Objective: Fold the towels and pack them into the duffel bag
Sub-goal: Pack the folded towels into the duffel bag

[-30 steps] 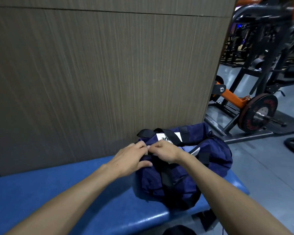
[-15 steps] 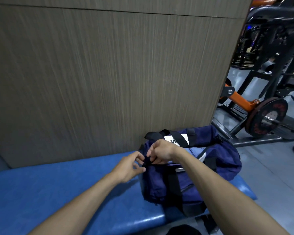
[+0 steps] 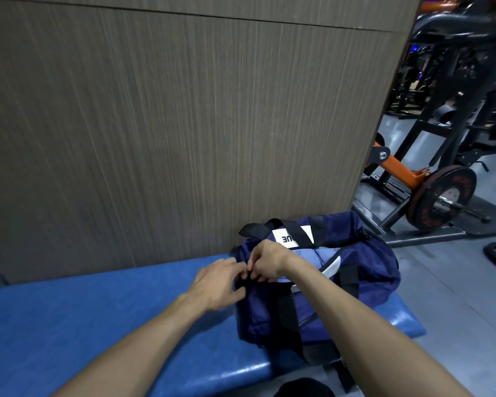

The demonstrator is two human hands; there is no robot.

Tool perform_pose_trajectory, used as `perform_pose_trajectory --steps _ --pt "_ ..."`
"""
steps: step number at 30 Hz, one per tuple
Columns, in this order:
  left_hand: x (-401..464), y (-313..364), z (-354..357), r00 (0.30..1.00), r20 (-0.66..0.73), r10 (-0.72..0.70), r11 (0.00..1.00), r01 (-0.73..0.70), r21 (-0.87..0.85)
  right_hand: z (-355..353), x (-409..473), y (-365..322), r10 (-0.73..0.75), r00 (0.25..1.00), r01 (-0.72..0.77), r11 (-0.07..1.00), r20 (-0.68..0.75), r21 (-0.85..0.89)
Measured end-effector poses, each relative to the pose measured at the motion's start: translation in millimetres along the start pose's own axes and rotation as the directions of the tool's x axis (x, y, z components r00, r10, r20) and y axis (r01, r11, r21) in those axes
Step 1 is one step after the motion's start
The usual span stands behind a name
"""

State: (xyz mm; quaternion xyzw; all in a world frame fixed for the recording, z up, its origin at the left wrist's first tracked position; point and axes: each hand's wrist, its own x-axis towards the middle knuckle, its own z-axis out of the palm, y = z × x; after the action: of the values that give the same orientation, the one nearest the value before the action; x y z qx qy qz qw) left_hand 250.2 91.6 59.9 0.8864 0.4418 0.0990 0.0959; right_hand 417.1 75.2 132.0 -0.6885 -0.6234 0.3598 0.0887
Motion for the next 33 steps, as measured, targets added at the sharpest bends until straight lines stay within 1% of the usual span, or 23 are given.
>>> perform_pose_trajectory --steps 3,6,7,9,11,13,14,16,18,20,22,24,26,28,30,32,33 --pt "5.2 9.5 -0.4 0.999 -0.033 0.009 0.998 -0.007 0.055 -0.5 1.1 5.1 0.02 1.0 -0.02 0.999 -0.014 -0.047" --pt "10.5 10.7 1.4 0.997 -0.068 0.031 0.999 -0.029 0.03 -0.5 2.0 9.5 0.013 0.997 -0.021 0.993 -0.071 -0.114" --pt "11.2 10.1 2.3 0.994 -0.099 0.035 0.999 -0.034 0.009 -0.6 2.2 11.1 0.009 0.996 -0.017 0.995 -0.085 -0.102" --pt "11.4 8.7 5.3 0.987 -0.161 0.031 0.995 -0.045 -0.085 -1.7 1.3 14.3 -0.004 0.995 -0.001 0.999 -0.095 -0.054" --pt "9.8 8.0 6.8 0.982 -0.188 0.006 0.963 -0.056 -0.263 -3.0 1.2 18.6 -0.006 0.994 0.008 1.0 -0.109 0.025" --pt "9.4 5.9 5.3 0.981 -0.187 -0.046 0.916 -0.033 -0.399 -4.2 0.5 20.6 -0.029 0.992 0.044 0.992 -0.125 0.118" --pt "9.5 4.9 3.5 0.983 -0.172 -0.065 0.912 -0.011 -0.409 -4.8 0.5 20.4 -0.046 0.989 0.068 0.985 -0.139 0.156" --pt "9.3 4.1 -0.9 0.993 -0.095 -0.065 0.937 0.028 -0.348 -6.7 0.2 18.8 -0.085 0.983 0.118 0.971 -0.162 0.207" --pt "7.8 3.6 -7.2 0.997 0.02 -0.068 0.966 0.071 -0.248 -7.5 0.9 18.2 -0.112 0.981 0.151 0.953 -0.161 0.261" --pt "7.1 3.4 -16.2 0.99 0.098 -0.099 0.983 0.112 -0.145 -6.4 -1.7 16.4 -0.146 0.978 0.184 0.94 -0.149 0.286" --pt "8.7 3.7 -27.3 0.981 0.129 -0.143 0.984 0.155 -0.088 -4.6 -3.3 16.1 -0.191 0.973 0.221 0.93 -0.128 0.293" --pt "11.8 4.2 -39.1 0.974 0.125 -0.189 0.976 0.2 -0.085 -4.1 -5.0 14.7 -0.248 0.962 0.27 0.929 -0.114 0.254" --pt "13.5 3.8 -50.5 0.969 0.09 -0.23 0.955 0.243 -0.17 -6.3 -6.5 12.1 -0.272 0.95 0.298 0.937 -0.154 0.182" --pt "13.6 2.7 -59.9 0.963 0.043 -0.264 0.9 0.262 -0.349 -8.2 -8.3 9.5 -0.273 0.935 0.307 0.943 -0.227 0.13" --pt "13.7 6.4 -67.4 0.962 0.004 -0.271 0.835 0.238 -0.495 -6.2 -9.8 8.2 -0.284 0.916 0.33 0.935 -0.285 0.127" --pt "15.7 11.9 -70.7 0.963 -0.021 -0.27 0.784 0.207 -0.585 -0.5 -8.8 5.5 -0.329 0.871 0.392 0.913 -0.363 0.113" --pt "17.2 15.4 -71.1 0.964 -0.038 -0.265 0.769 0.187 -0.611 1.8 -8.5 4.1 -0.356 0.844 0.419 0.905 -0.401 0.079"
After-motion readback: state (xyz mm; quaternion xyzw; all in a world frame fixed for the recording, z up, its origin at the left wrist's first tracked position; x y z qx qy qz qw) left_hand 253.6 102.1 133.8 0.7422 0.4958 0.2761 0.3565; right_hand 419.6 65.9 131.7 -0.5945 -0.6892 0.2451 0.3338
